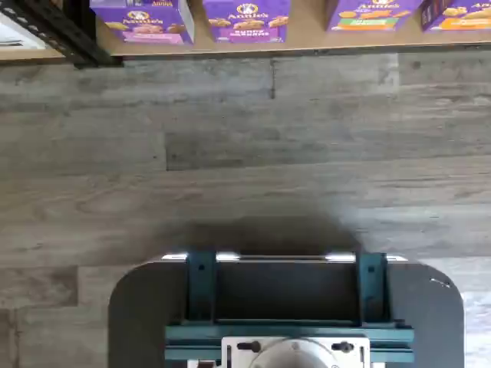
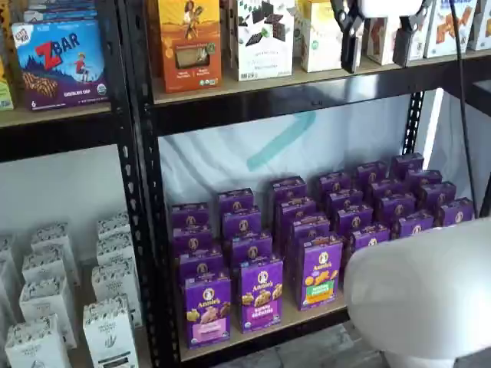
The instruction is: Pick up the purple box with a pink patch in the middle, on the bottom shelf, the first box from the left
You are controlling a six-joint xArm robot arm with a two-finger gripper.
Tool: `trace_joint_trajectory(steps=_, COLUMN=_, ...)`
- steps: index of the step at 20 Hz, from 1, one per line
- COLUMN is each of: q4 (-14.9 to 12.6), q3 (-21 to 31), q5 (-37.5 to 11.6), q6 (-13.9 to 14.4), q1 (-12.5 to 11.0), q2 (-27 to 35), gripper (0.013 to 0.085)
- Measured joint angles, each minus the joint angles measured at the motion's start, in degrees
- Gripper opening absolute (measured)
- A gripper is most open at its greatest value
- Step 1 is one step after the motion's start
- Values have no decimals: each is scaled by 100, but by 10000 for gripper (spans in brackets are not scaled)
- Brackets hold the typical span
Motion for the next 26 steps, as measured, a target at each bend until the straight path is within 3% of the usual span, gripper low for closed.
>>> trace_joint_trajectory(steps=2, q4=-162, q3=95, q5=-177, q6=76, q1=150, q2=-105, gripper=850)
trace_joint_trajectory(steps=10, q4=-225, q3=321, q5=-385, q6=187, q1=275, q2=-175, gripper=850)
trace_joint_trajectory(steps=18, q4=-323, q3=919, q5=-954, q6=332, q1=435, q2=-294, gripper=850)
trace_joint_trajectory(steps=26, q4=-38, q3=1847, q5=-1727, q6=479, q1=525, q2=-388, gripper=850)
